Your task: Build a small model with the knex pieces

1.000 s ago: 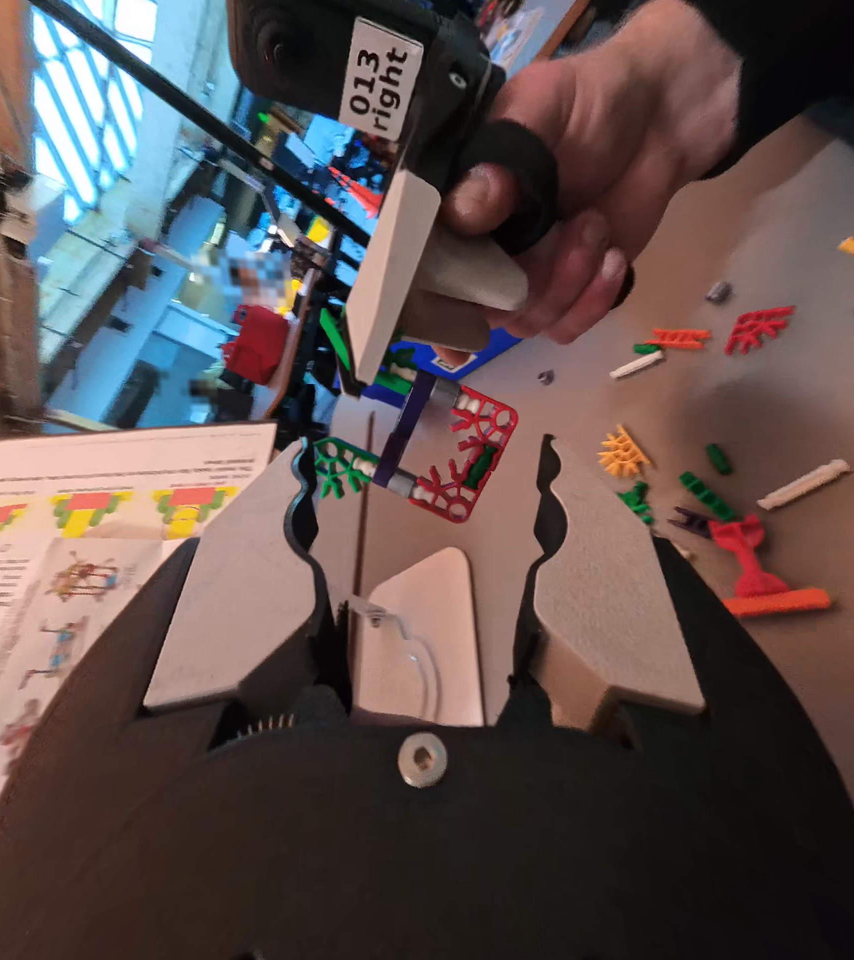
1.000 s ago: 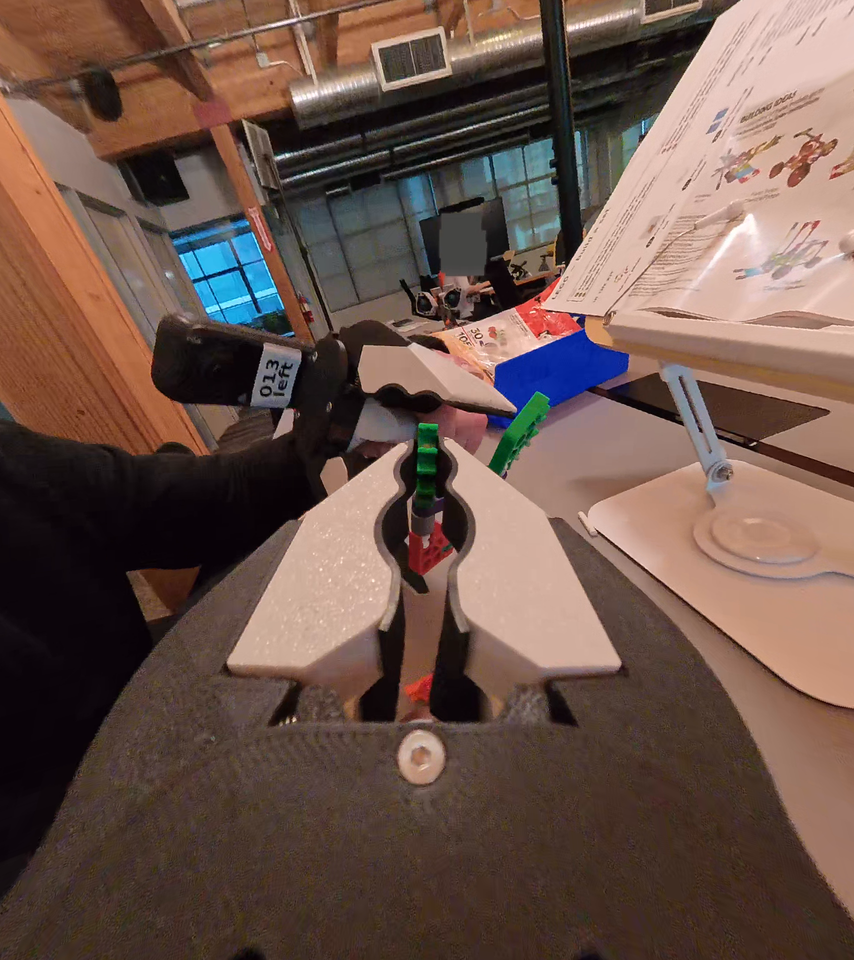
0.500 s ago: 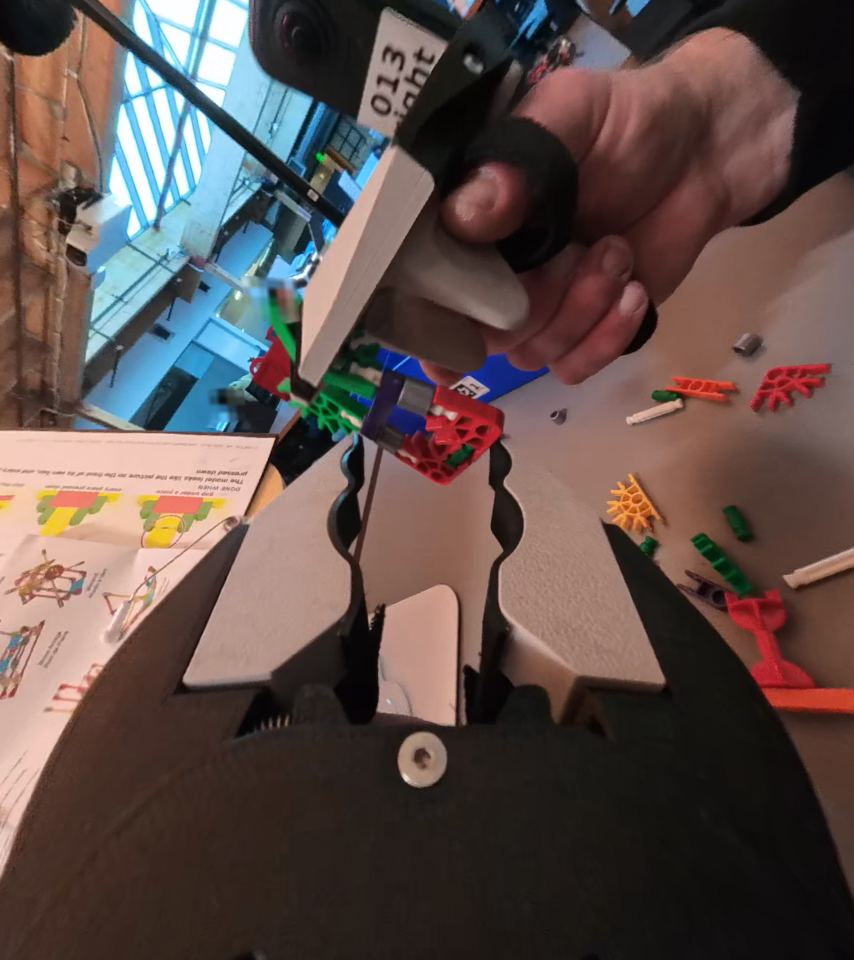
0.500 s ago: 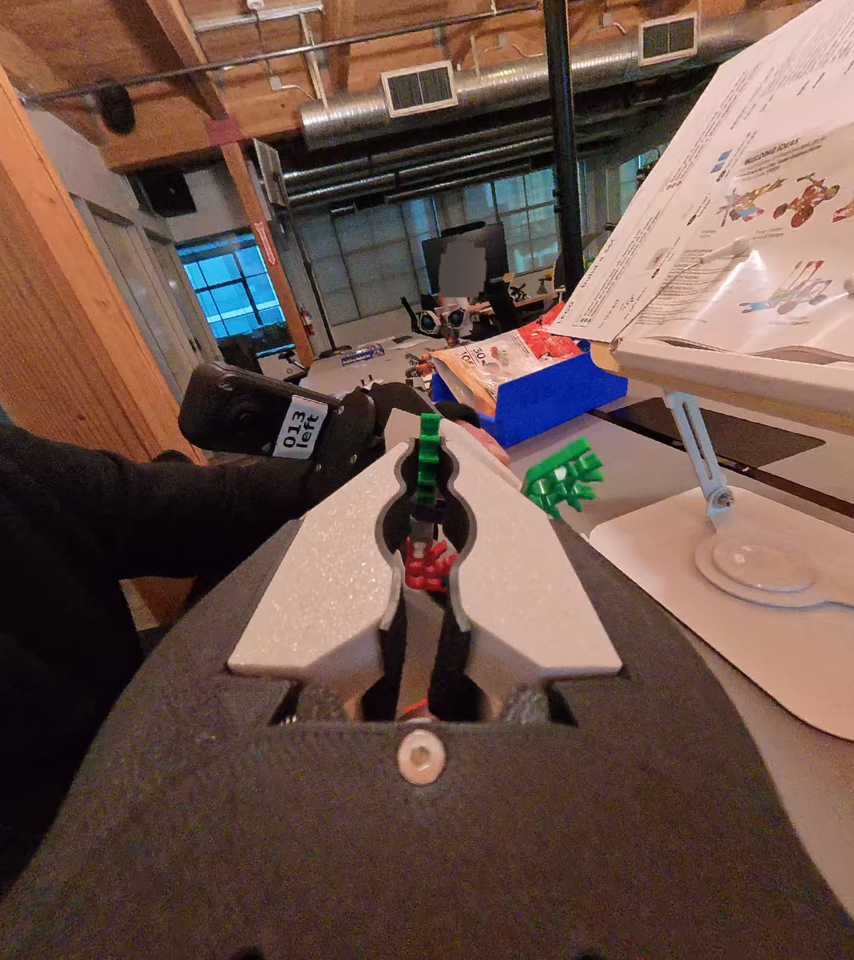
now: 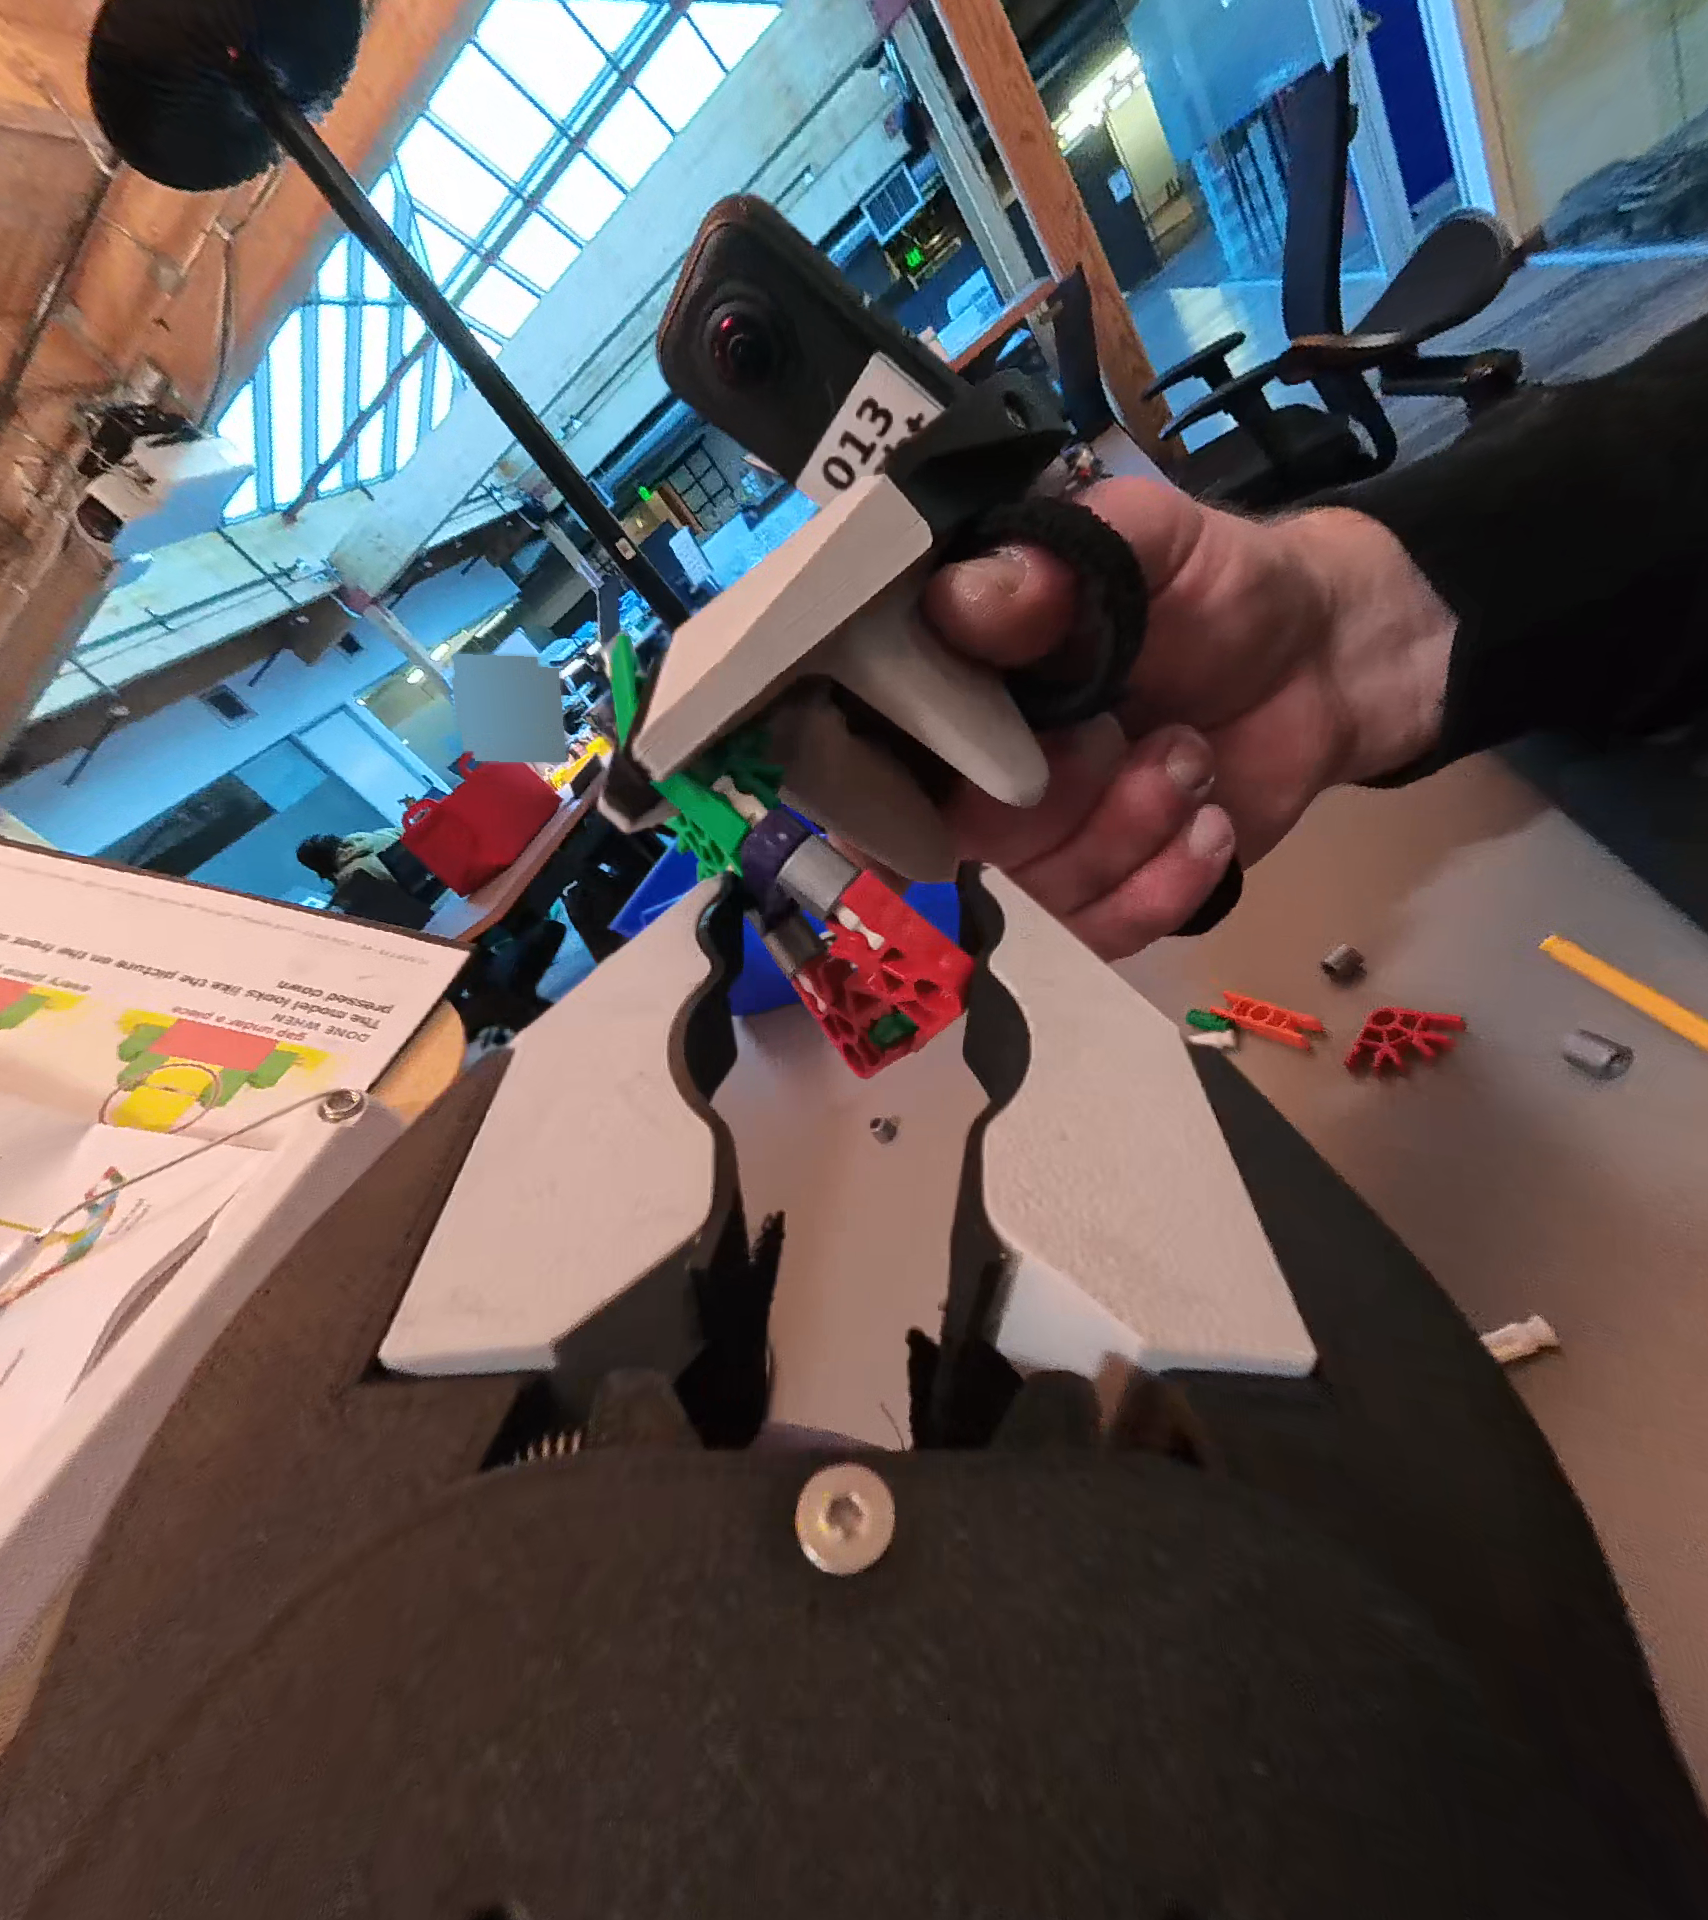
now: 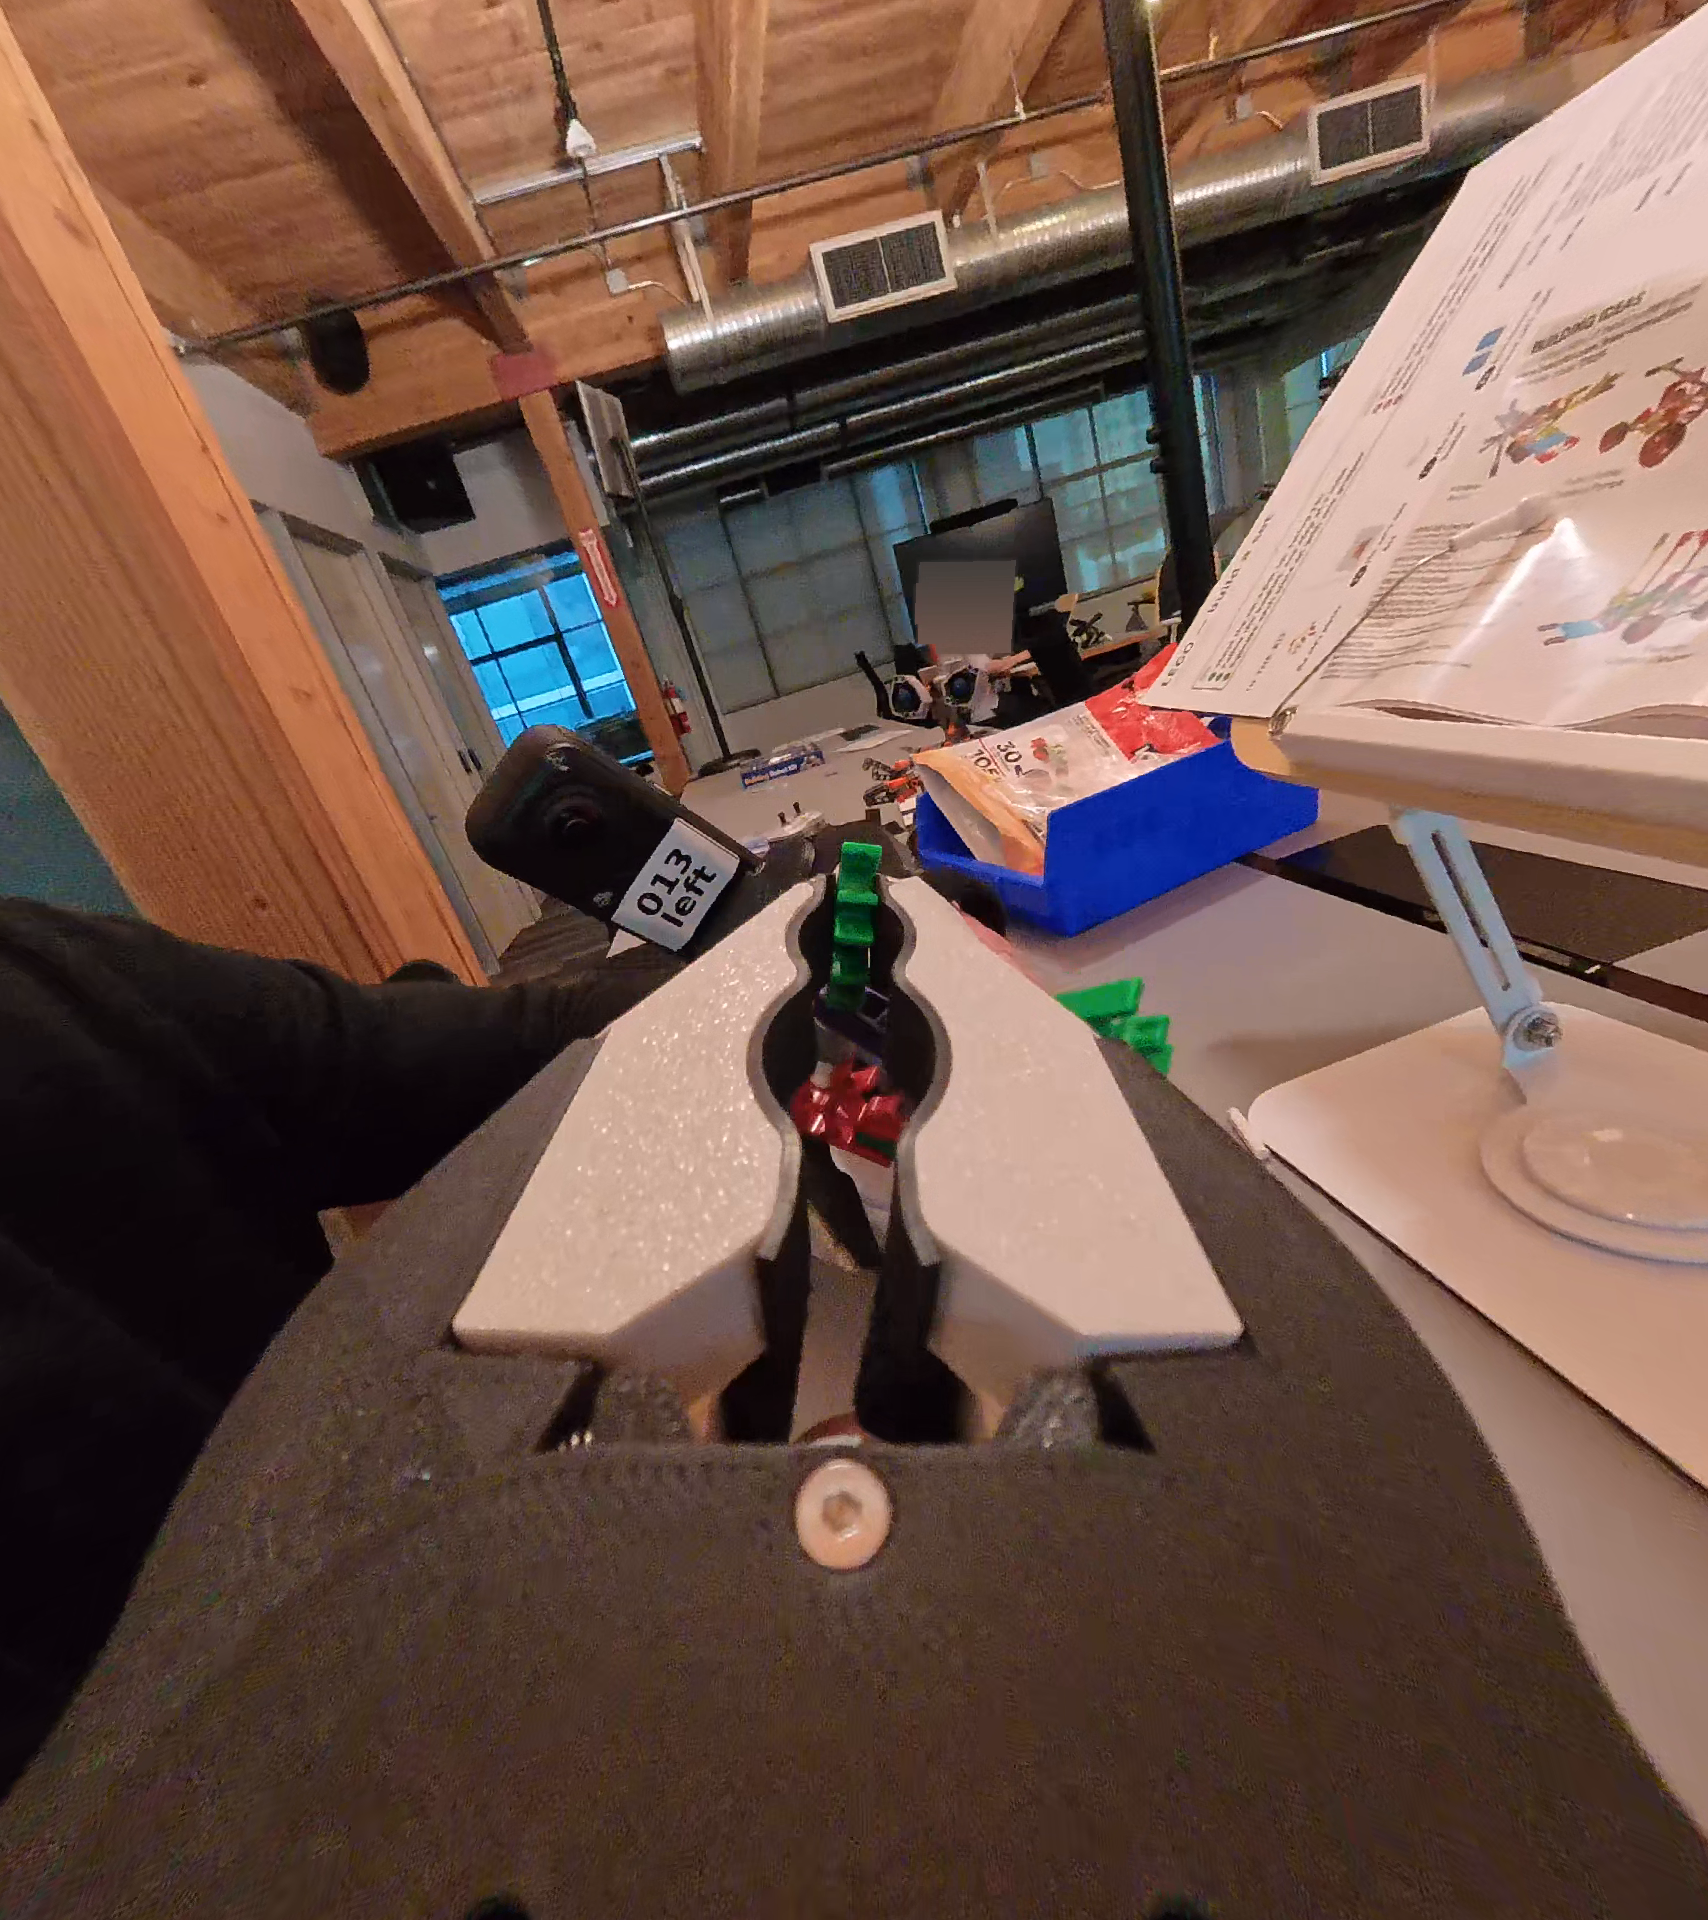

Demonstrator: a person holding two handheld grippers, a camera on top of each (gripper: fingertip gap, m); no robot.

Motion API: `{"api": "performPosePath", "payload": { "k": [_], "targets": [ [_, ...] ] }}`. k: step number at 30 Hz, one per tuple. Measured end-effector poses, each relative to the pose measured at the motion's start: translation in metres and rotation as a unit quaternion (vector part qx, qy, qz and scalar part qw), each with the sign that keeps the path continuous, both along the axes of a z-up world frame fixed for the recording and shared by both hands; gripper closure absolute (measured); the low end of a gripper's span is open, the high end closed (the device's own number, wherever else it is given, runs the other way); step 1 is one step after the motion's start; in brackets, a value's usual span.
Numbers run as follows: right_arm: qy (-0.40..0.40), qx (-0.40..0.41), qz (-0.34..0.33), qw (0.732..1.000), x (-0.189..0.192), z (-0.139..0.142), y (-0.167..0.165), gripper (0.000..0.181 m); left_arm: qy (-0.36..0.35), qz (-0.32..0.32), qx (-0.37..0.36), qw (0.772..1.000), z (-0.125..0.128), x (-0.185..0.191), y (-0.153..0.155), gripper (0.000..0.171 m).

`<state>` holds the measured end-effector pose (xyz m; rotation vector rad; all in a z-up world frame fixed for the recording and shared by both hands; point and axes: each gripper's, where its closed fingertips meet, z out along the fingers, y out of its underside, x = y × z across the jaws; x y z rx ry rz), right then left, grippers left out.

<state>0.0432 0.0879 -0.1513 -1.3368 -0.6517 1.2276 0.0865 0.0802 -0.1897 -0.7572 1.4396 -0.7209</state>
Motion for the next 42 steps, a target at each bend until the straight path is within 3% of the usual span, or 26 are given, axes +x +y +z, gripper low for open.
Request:
{"api": "performPosePath", "payload": {
  "k": [6, 8, 11, 17, 21, 24, 26, 28, 31, 34, 36, 38, 39, 42],
  "targets": [
    [-0.049, 0.023, -0.083, 0.995, 0.01, -0.006, 0.016, 0.178, 0.024, 0.03, -0.02, 0.999, -0.007, 0.005, 0.01, 0.14],
    [-0.089, 0.044, -0.123, 0.987, 0.015, -0.009, 0.022, 0.177, 0.04, 0.043, -0.026, 0.998, -0.012, 0.005, 0.015, 0.158],
    [-0.119, 0.053, -0.15, 0.98, 0.017, -0.013, 0.025, 0.178, 0.066, 0.066, -0.035, 0.995, -0.019, 0.009, 0.023, 0.16],
    [-0.235, 0.131, -0.236, 0.934, 0.019, -0.023, 0.036, 0.176, 0.104, 0.078, -0.093, 0.987, -0.03, 0.01, 0.028, 0.162],
    [-0.358, 0.205, -0.29, 0.864, 0.016, -0.035, 0.041, 0.175, 0.14, 0.096, -0.112, 0.979, -0.043, 0.01, 0.036, 0.166],
    [-0.454, 0.282, -0.329, 0.778, 0.013, -0.045, 0.046, 0.178, 0.169, 0.097, -0.14, 0.971, -0.052, 0.01, 0.038, 0.165],
    [-0.472, 0.293, -0.331, 0.763, 0.013, -0.051, 0.051, 0.178, 0.184, 0.093, -0.155, 0.966, -0.058, 0.008, 0.04, 0.165],
    [-0.522, 0.338, -0.345, 0.703, 0.014, -0.055, 0.053, 0.178, 0.189, 0.091, -0.18, 0.961, -0.061, 0.009, 0.041, 0.165],
    [-0.546, 0.368, -0.348, 0.668, 0.011, -0.059, 0.053, 0.178, 0.214, 0.062, -0.227, 0.948, -0.066, 0.006, 0.038, 0.166],
    [-0.533, 0.396, -0.341, 0.666, 0.007, -0.054, 0.049, 0.178, 0.212, 0.02, -0.301, 0.93, -0.061, 0.003, 0.034, 0.167],
    [-0.515, 0.385, -0.336, 0.689, 0.006, -0.052, 0.047, 0.178, 0.207, 0.008, -0.311, 0.928, -0.059, 0.001, 0.031, 0.167],
    [-0.525, 0.406, -0.332, 0.671, 0.004, -0.052, 0.045, 0.178, 0.212, -0.008, -0.327, 0.921, -0.058, 0.0, 0.028, 0.168],
    [-0.511, 0.383, -0.326, 0.697, 0.003, -0.053, 0.045, 0.178, 0.217, -0.013, -0.325, 0.92, -0.06, -0.002, 0.028, 0.168],
    [-0.311, 0.198, -0.259, 0.893, 0.006, -0.032, 0.039, 0.178, 0.228, 0.013, -0.287, 0.93, -0.066, -0.006, 0.037, 0.168]
  ]
}}
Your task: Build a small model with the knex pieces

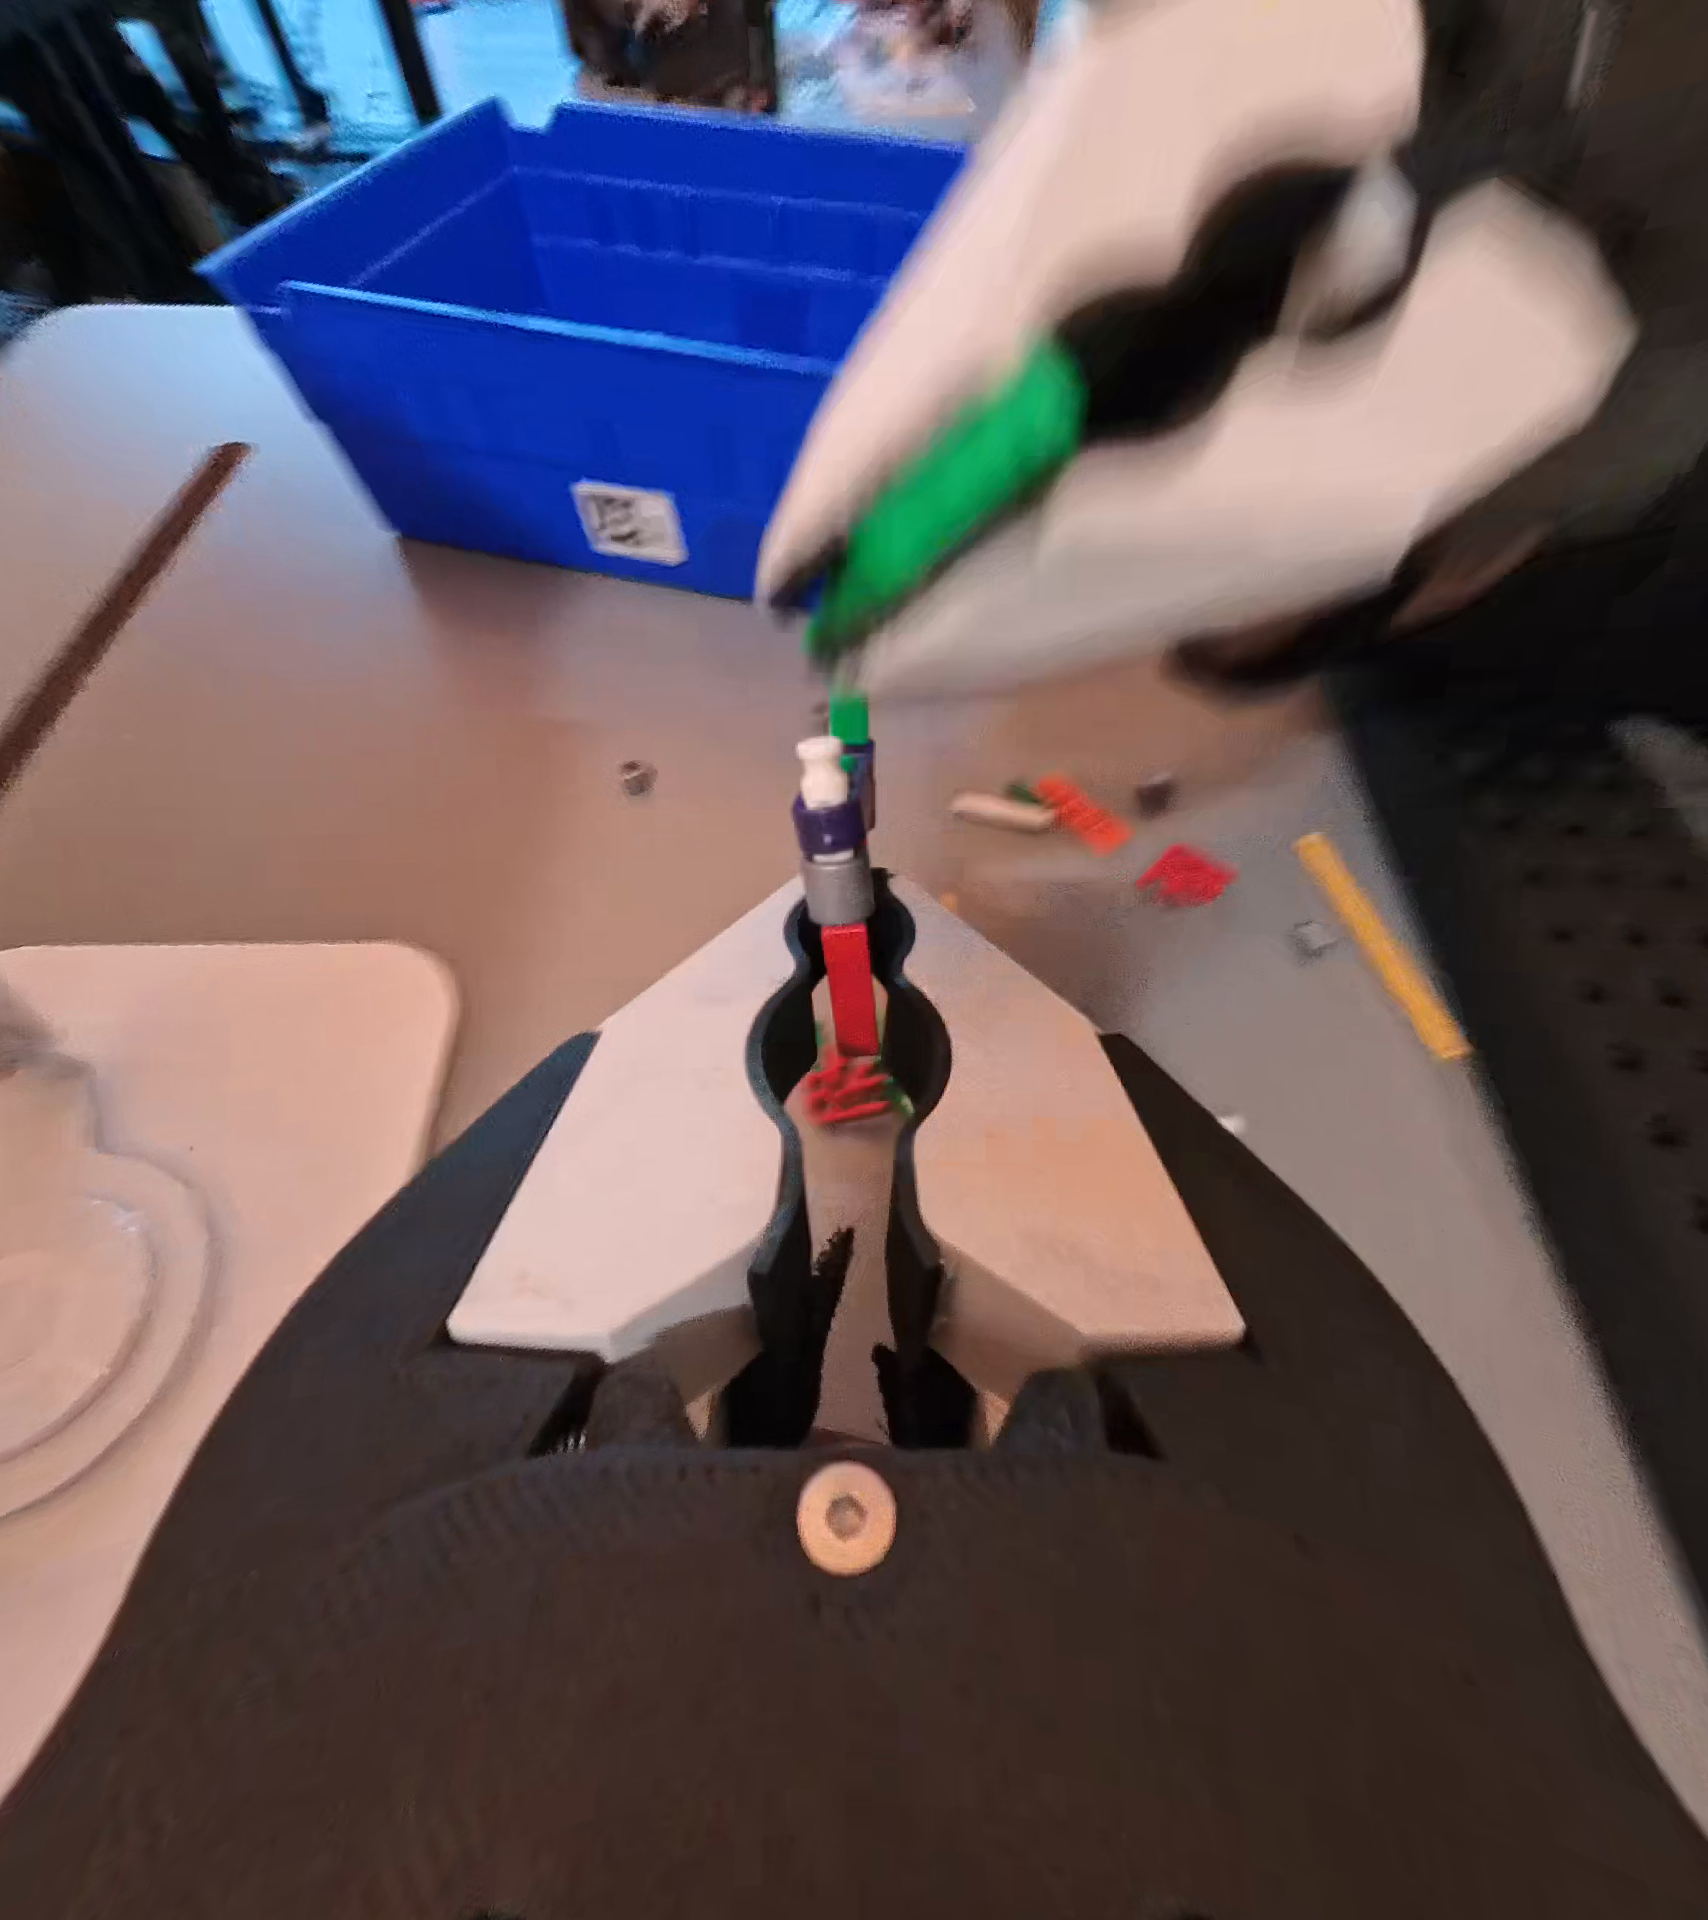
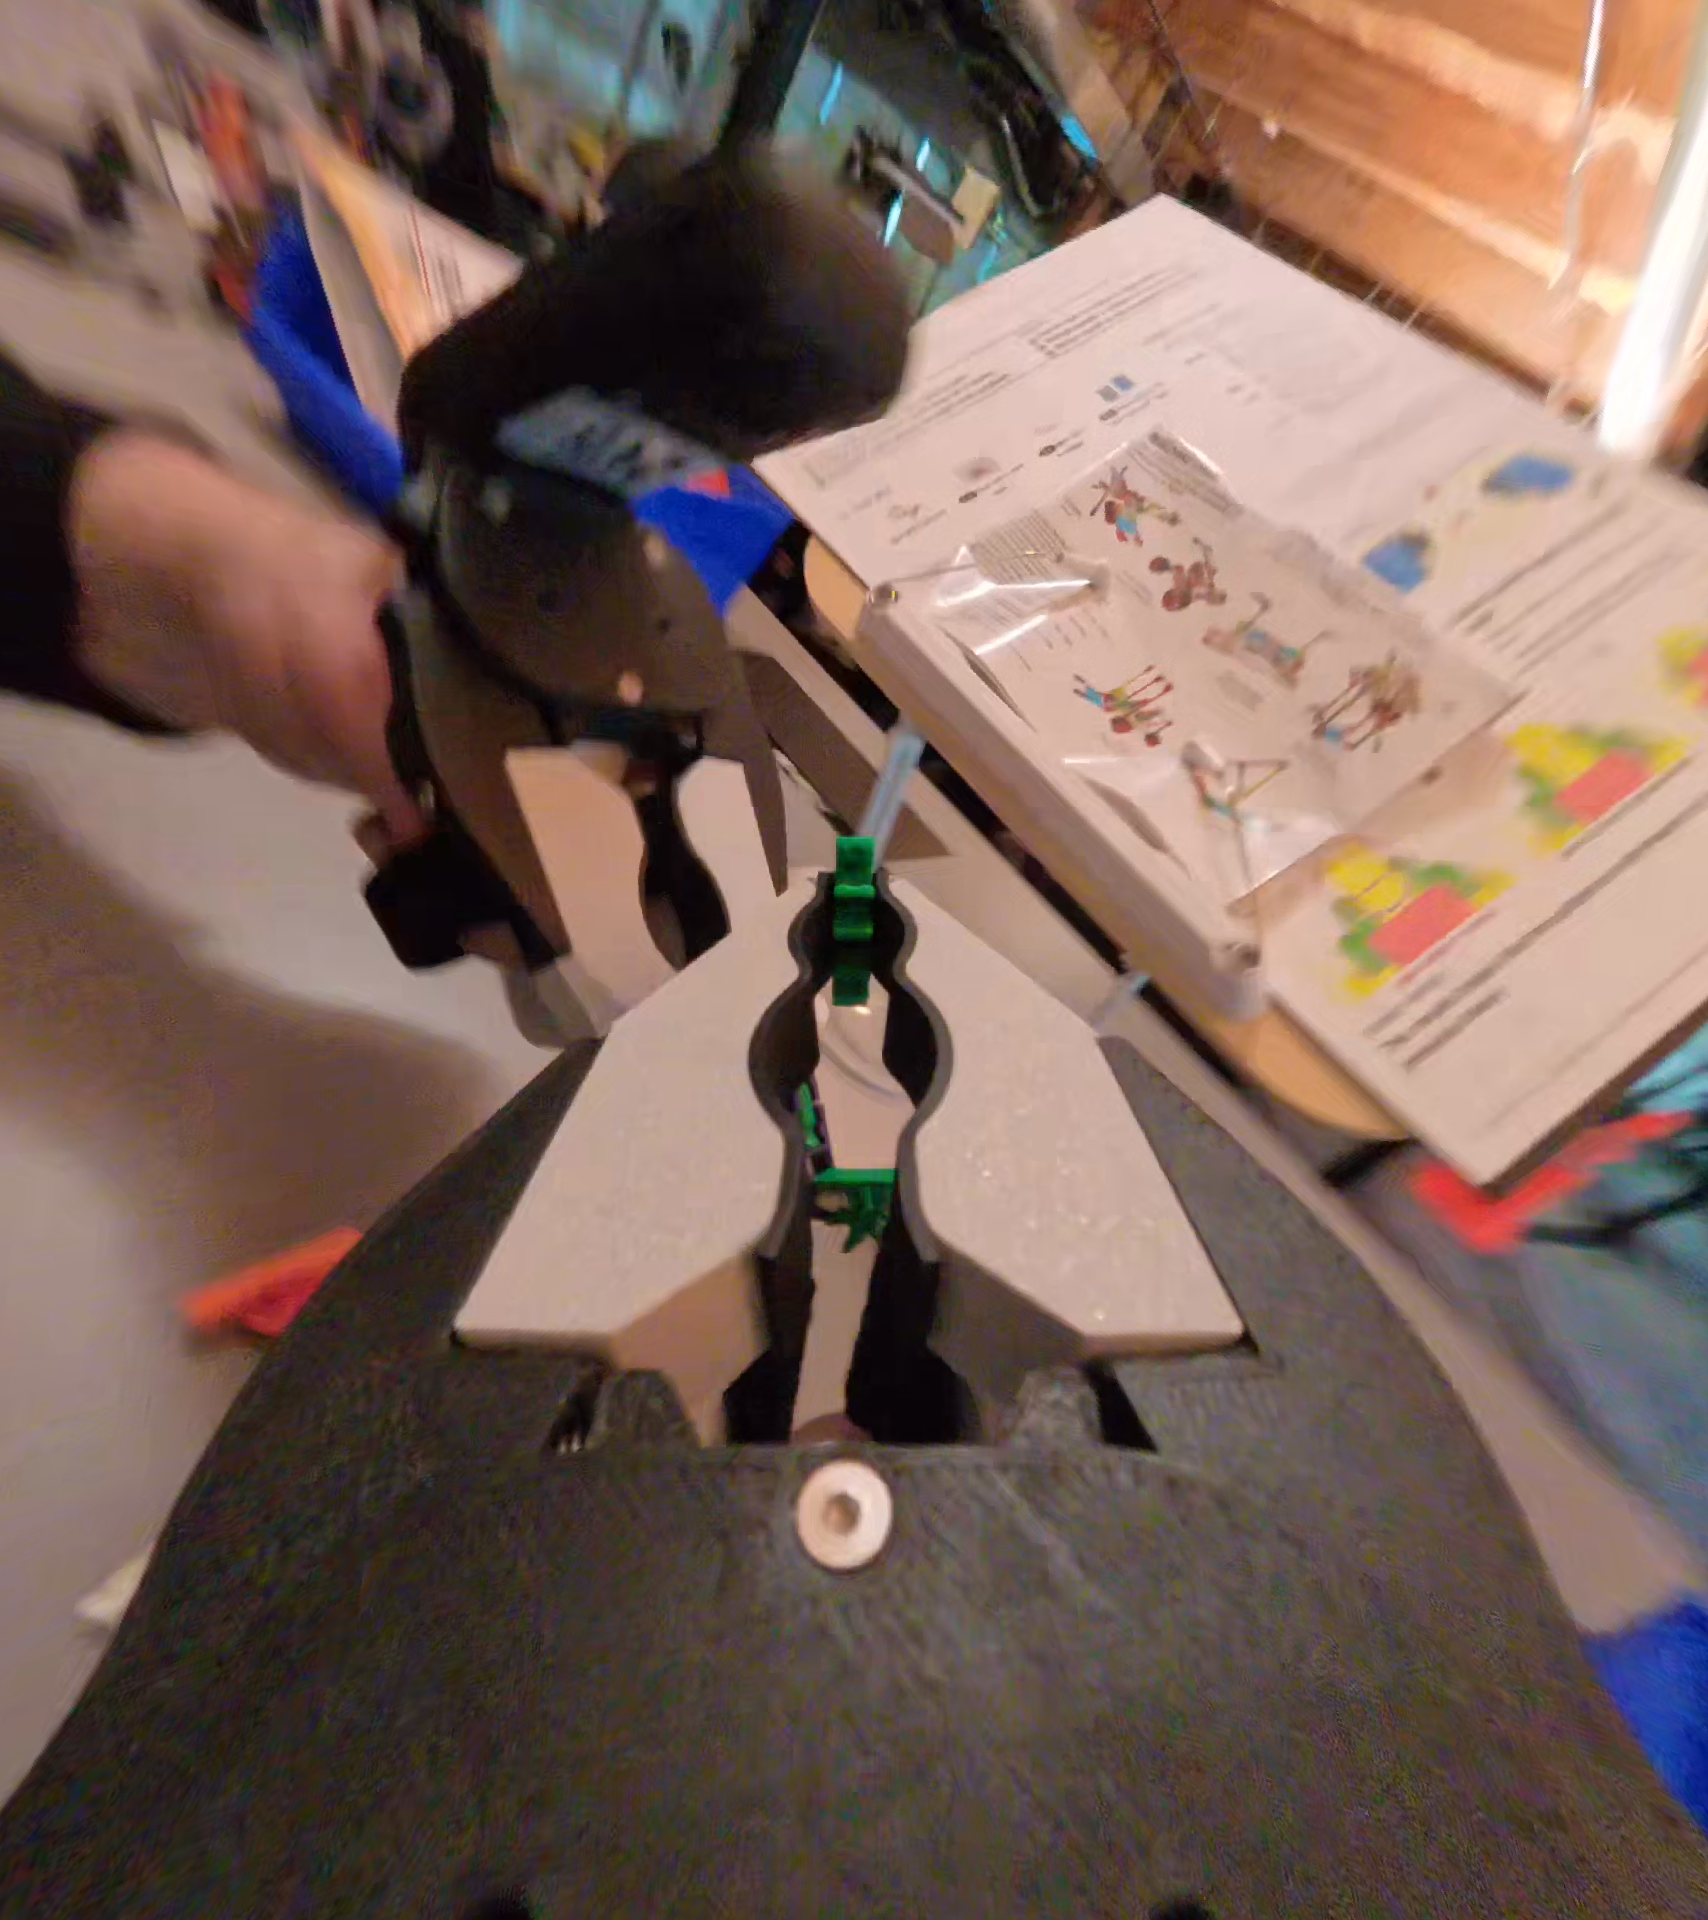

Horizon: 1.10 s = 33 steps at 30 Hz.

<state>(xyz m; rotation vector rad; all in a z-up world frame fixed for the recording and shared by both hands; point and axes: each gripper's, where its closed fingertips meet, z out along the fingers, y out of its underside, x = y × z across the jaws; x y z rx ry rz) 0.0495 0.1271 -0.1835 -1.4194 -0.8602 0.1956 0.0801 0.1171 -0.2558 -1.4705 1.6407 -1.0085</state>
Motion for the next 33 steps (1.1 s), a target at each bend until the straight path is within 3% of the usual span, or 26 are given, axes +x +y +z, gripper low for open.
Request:
{"api": "performPosePath", "payload": {
  "k": [1, 3, 5, 8, 9, 11, 14, 18, 23, 25, 28, 29, 31, 33],
  "targets": [
    [0.089, -0.064, 0.038, 0.993, 0.005, 0.007, -0.001, 0.178, 0.013, 0.018, 0.039, 0.999, -0.004, -0.002, 0.009, 0.168],
    [0.205, -0.126, 0.083, 0.967, 0.02, 0.016, 0.0, 0.178, 0.008, 0.013, 0.039, 0.999, -0.001, -0.002, 0.006, 0.168],
    [0.237, -0.156, 0.099, 0.954, 0.03, 0.016, -0.002, 0.178, 0.013, 0.017, 0.064, 0.998, -0.002, 0.0, 0.01, 0.168],
    [0.201, -0.141, 0.081, 0.966, 0.041, 0.02, -0.005, 0.178, 0.009, 0.007, 0.05, 0.999, -0.006, 0.001, 0.01, 0.168],
    [0.168, -0.125, 0.051, 0.976, 0.05, 0.021, -0.004, 0.178, 0.008, -0.003, 0.053, 0.999, -0.009, 0.0, 0.009, 0.168],
    [0.057, -0.063, -0.094, 0.992, 0.097, 0.022, 0.009, 0.178, 0.015, 0.006, 0.057, 0.998, -0.013, -0.002, 0.013, 0.168],
    [-0.049, -0.032, -0.27, 0.961, 0.18, 0.02, 0.015, 0.177, 0.001, 0.009, 0.054, 0.998, -0.008, -0.002, 0.015, 0.168],
    [-0.024, -0.14, -0.331, 0.933, 0.248, -0.018, 0.013, 0.176, -0.004, 0.006, 0.052, 0.999, -0.006, 0.0, 0.014, 0.168],
    [-0.009, -0.228, -0.376, 0.898, 0.288, -0.058, 0.011, 0.136, -0.014, 0.003, 0.059, 0.998, -0.004, 0.002, 0.011, 0.168],
    [-0.01, -0.215, -0.378, 0.9, 0.289, -0.052, 0.011, 0.131, -0.023, 0.004, 0.058, 0.998, 0.0, 0.002, 0.011, 0.168],
    [-0.001, -0.092, -0.33, 0.94, 0.25, 0.002, 0.007, 0.151, -0.046, 0.003, 0.049, 0.998, 0.007, 0.003, 0.01, 0.168],
    [0.023, -0.071, -0.282, 0.957, 0.223, 0.017, 0.003, 0.159, -0.059, 0.005, 0.048, 0.997, 0.012, 0.003, 0.01, 0.168],
    [0.091, -0.075, -0.14, 0.983, 0.156, 0.032, -0.006, 0.156, -0.088, -0.006, 0.032, 0.996, 0.022, 0.003, 0.006, 0.168],
    [0.141, -0.112, -0.023, 0.983, 0.103, 0.031, -0.014, 0.151, -0.121, -0.022, 0.021, 0.992, 0.033, 0.002, 0.0, 0.168]
  ]
}}
